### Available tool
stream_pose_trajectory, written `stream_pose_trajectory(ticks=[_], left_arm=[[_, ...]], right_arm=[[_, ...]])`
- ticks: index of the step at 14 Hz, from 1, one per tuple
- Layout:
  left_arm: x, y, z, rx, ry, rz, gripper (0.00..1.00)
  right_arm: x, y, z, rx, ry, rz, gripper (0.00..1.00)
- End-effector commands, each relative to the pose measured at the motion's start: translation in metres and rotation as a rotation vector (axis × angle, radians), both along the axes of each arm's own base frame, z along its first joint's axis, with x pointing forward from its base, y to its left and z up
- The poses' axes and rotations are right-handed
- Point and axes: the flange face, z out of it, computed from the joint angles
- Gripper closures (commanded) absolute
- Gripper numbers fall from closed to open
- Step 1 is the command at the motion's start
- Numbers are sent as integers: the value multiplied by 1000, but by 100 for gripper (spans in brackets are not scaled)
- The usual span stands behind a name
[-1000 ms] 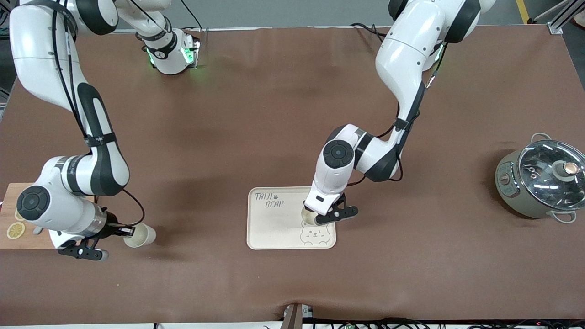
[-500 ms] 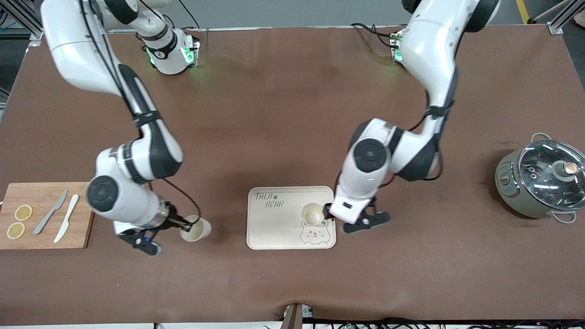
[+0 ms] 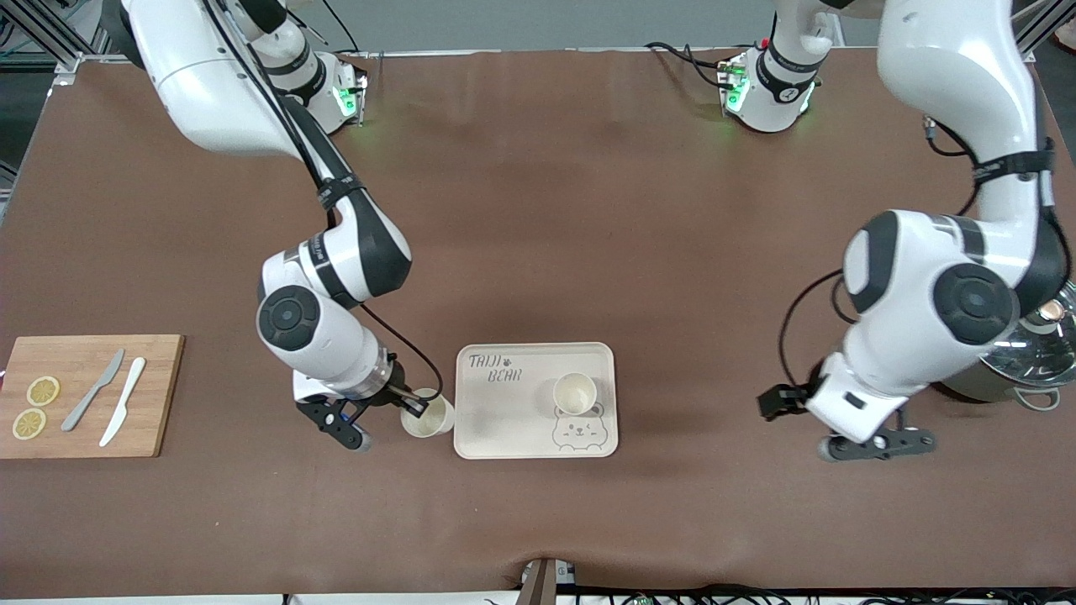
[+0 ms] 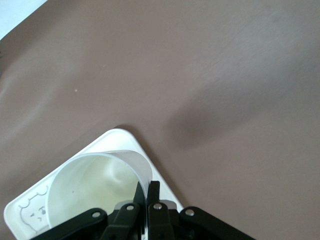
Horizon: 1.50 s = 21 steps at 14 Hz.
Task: Place white IKEA cup upright on tray with both arms
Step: 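Open the left gripper and withdraw while the right gripper carries its cup over, then lower the cup onto the tray beside the other cup and open the right gripper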
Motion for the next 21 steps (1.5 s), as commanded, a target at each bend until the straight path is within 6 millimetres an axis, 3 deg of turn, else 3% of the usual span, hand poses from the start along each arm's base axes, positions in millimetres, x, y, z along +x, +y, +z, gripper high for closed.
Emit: stream_pose_trajectory(ticks=[1,2,5,9,13,17,21], left_arm=[[2,38,-5,-6,14,-69,0],[0,53,-2,-8,21,-68,0],[-47,90,25,-73,68,-26,0],[-102,103,72,-95,54,-39,0],[-119,105,142,-87,22,-68,0],[-157,118,204,-48,39,-134,0],[-149,124,194,45,47,-127,0]], right_arm=[[-4,26,-17,13,-29,-28,100],[-6,35,-24,21,-37,-30,100],[-14,52,-48,8,-34,-12,100],[-25,69,-69,-3,-9,15,100],[-29,76,-76,-7,0,24,100],[-33,80,-85,-12,9,29,100],[-34,82,-85,-10,10,32,100]])
